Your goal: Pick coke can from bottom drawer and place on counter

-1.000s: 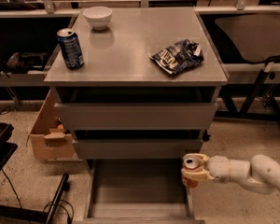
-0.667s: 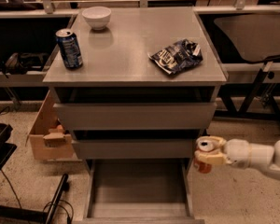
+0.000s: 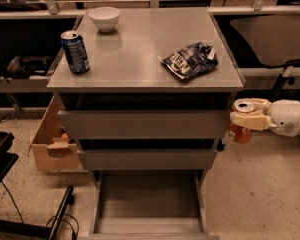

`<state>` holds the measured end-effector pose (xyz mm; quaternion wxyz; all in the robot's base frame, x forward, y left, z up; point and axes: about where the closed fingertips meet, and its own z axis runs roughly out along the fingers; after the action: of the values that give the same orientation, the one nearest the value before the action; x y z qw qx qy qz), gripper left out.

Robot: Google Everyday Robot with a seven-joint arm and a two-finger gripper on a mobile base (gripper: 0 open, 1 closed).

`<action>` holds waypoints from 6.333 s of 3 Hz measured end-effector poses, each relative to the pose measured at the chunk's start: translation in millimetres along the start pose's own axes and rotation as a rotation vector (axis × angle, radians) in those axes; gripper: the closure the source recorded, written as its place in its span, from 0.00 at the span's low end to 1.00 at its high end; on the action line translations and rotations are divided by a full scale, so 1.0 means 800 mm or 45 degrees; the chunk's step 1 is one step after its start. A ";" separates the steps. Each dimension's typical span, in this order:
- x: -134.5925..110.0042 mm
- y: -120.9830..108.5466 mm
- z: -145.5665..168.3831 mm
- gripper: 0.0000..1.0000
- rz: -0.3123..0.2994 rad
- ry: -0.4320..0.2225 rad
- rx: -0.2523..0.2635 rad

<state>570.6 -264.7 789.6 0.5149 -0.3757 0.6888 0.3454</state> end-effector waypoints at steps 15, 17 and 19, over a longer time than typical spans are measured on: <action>-0.286 -0.198 0.413 0.28 -0.031 -0.189 0.093; -0.295 -0.187 0.400 0.00 -0.050 -0.137 0.082; -0.334 -0.151 0.298 0.00 -0.072 0.239 0.205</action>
Offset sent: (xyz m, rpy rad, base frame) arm 0.0053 0.0157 0.0823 0.0565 -0.1491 -0.0640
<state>833.5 -73.4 982.7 0.4861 -0.3831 0.7487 0.2375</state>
